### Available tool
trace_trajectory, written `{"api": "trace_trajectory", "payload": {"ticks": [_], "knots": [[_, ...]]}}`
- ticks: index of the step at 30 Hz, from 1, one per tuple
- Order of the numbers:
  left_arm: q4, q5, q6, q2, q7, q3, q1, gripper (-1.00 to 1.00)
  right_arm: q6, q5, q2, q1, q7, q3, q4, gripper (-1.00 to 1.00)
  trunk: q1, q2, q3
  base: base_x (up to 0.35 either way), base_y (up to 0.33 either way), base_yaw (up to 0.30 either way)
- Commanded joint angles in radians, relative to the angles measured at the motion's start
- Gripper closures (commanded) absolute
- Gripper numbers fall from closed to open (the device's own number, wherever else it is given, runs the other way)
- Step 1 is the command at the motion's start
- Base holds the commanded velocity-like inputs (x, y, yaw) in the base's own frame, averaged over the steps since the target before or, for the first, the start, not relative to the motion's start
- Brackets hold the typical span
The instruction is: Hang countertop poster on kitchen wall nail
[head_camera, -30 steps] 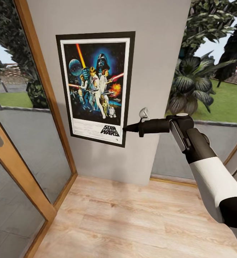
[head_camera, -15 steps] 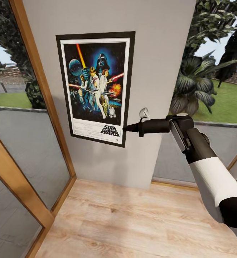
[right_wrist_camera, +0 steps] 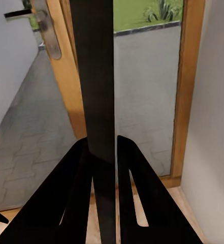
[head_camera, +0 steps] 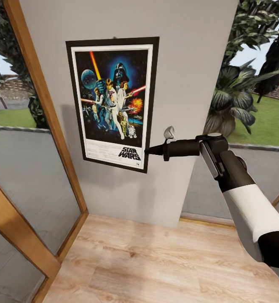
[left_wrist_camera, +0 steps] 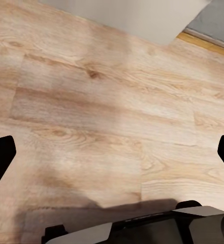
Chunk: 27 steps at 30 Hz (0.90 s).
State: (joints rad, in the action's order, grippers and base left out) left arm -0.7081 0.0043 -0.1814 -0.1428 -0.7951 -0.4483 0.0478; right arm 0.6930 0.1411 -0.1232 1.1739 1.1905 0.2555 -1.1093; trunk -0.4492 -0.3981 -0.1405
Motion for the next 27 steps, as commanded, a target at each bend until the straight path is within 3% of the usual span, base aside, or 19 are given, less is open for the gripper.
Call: {"api": "trace_trajectory", "payload": {"ticks": [1, 11, 27], "knots": [[-0.001, 0.000, -0.003, 0.000, -0.003, -0.001, 0.000, -1.00, 0.008, 0.008, -0.001, 0.001, -0.002, 0.002, 0.000, 1.00, -0.001, -0.002, -0.002, 0.075, 0.000, 0.000], [-0.001, 0.000, -0.003, 0.000, -0.003, -0.002, 0.000, -1.00, 0.008, 0.006, -0.001, 0.001, -0.002, 0.002, 0.000, 1.00, -0.001, -0.002, -0.002, 0.163, -0.027, 0.000], [-0.001, 0.000, -0.003, 0.000, -0.003, -0.003, 0.000, -1.00, 0.011, 0.006, -0.001, 0.002, -0.006, 0.002, 0.000, 1.00, -0.001, -0.002, -0.002, 0.029, -0.002, 0.000]]}}
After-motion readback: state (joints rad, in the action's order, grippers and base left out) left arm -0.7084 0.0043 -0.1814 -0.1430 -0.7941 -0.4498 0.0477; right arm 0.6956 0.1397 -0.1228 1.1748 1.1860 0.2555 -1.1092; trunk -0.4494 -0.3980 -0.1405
